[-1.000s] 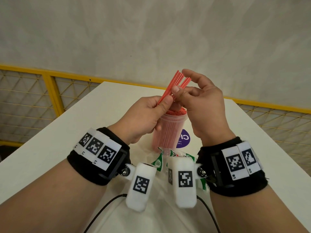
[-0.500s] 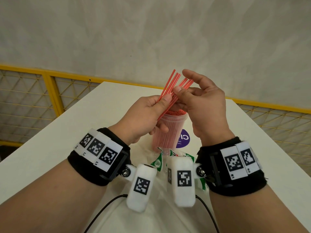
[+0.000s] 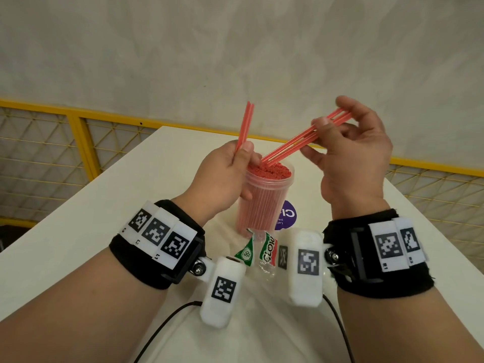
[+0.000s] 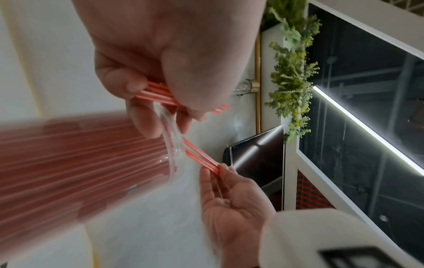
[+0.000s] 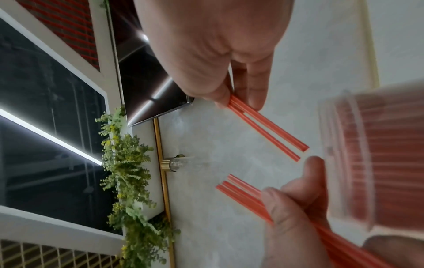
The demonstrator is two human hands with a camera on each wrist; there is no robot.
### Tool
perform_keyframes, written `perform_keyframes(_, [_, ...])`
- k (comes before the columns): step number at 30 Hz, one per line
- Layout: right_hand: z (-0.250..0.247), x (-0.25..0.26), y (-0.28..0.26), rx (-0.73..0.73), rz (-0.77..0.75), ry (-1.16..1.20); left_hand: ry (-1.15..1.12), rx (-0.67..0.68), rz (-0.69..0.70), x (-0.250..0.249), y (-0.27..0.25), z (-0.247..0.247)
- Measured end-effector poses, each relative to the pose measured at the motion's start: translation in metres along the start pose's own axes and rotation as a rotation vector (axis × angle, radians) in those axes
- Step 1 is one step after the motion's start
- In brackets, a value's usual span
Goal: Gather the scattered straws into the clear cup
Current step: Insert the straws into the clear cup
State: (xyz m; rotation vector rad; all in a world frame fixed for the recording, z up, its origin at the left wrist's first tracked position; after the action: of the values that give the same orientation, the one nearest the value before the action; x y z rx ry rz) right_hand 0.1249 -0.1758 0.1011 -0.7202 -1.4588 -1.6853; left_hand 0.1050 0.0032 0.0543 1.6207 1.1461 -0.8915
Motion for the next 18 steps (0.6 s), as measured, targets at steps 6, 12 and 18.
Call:
perform_keyframes(6, [-0.007,-0.005,-0.001,-0.109,-0.079,-0.153,0.349,0.141,0.114,-0.001,-0.001,0.013])
perform_keyframes(12, [-0.002,-0.015,-0.002,-0.104,-0.082,-0.207,0.388,0.108,0.165,0.0,0.0,0.012])
perform_keyframes(18, [0.003,-0.013,-0.004,-0.078,-0.138,-0.316,0.345,0.105,0.147,0.002,0.001,0.011])
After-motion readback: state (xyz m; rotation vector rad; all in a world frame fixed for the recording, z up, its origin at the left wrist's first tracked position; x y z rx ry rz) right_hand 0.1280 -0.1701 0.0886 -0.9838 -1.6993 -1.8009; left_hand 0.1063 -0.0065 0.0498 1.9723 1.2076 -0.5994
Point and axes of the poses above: each hand's wrist, its own y-axis towards the middle knuckle, its own z-axis out of the palm, x = y × z, the point moved 5 cm from there along y, towards the middle knuckle, and after that the axes turned 13 degrees about x, right-handed, at the moved point
